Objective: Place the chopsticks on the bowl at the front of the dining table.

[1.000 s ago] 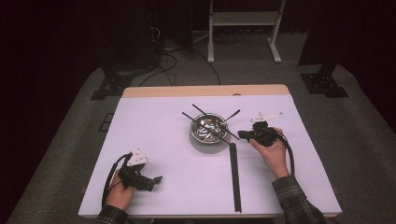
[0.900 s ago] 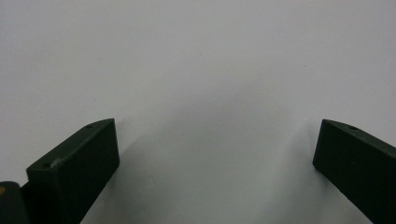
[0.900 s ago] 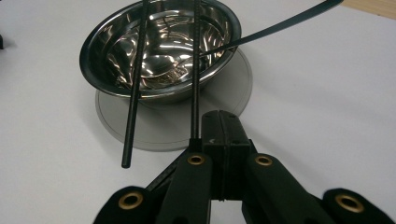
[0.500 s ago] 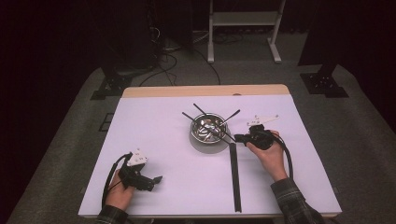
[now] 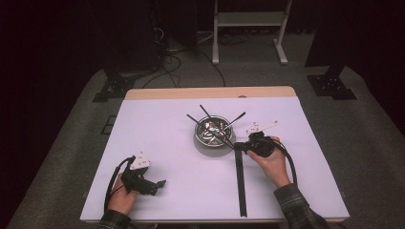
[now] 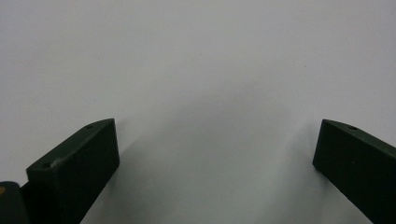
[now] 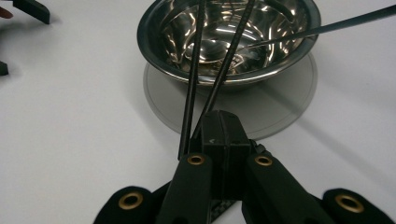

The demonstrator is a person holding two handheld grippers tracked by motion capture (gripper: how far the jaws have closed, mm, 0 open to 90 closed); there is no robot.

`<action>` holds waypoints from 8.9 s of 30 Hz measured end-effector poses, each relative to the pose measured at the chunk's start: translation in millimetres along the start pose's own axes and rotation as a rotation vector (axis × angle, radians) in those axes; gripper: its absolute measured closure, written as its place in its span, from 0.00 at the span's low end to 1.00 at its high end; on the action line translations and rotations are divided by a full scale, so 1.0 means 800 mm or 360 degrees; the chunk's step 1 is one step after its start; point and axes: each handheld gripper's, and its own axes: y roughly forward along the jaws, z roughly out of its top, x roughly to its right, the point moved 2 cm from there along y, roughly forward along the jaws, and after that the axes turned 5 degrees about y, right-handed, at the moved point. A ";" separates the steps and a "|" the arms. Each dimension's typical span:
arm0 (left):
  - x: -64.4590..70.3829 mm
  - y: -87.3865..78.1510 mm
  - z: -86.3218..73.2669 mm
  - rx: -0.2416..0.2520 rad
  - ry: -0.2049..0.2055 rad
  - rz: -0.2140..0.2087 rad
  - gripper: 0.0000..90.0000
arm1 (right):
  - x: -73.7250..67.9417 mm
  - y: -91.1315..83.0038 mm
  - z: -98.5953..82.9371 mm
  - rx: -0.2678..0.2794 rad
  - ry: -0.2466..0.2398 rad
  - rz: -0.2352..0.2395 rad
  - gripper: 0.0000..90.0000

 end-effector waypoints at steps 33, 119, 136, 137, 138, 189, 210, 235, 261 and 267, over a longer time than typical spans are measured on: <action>0.000 0.000 0.000 0.0002 -0.0003 0.0000 0.00 | -0.059 0.027 0.012 -0.0048 -0.0127 0.0204 1.00; 0.000 0.000 0.000 -0.0002 -0.0003 -0.0001 0.00 | -0.047 0.119 0.115 -0.0052 -0.0070 0.0085 0.99; 0.000 0.000 0.000 -0.0001 -0.0001 -0.0001 0.00 | -0.041 0.116 0.112 -0.0047 -0.0038 0.0064 0.99; 0.000 0.000 0.000 -0.0002 -0.0003 -0.0001 0.00 | -0.040 0.116 0.112 -0.0046 -0.0037 0.0062 0.99; 0.000 0.000 0.000 -0.0002 -0.0002 -0.0001 0.00 | -0.039 0.116 0.112 -0.0045 -0.0038 0.0060 0.99; 0.000 0.000 0.000 0.0000 0.0003 0.0002 0.00 | -0.044 0.040 0.060 0.0058 -0.0032 0.0142 0.99; 0.000 0.000 0.000 0.0000 0.0001 0.0001 0.00 | -0.092 0.014 0.005 -0.0049 -0.0224 0.0257 0.99; 0.000 0.000 0.000 -0.0001 0.0001 0.0000 0.00 | -0.098 0.027 -0.002 -0.0097 -0.0261 0.0249 0.99; 0.000 0.000 0.000 0.0003 -0.0002 0.0001 0.00 | -0.087 0.035 0.010 -0.0088 -0.0221 0.0208 0.99; 0.000 0.000 0.000 0.0002 0.0001 0.0003 0.00 | -0.087 0.027 0.004 -0.0072 -0.0217 0.0225 0.95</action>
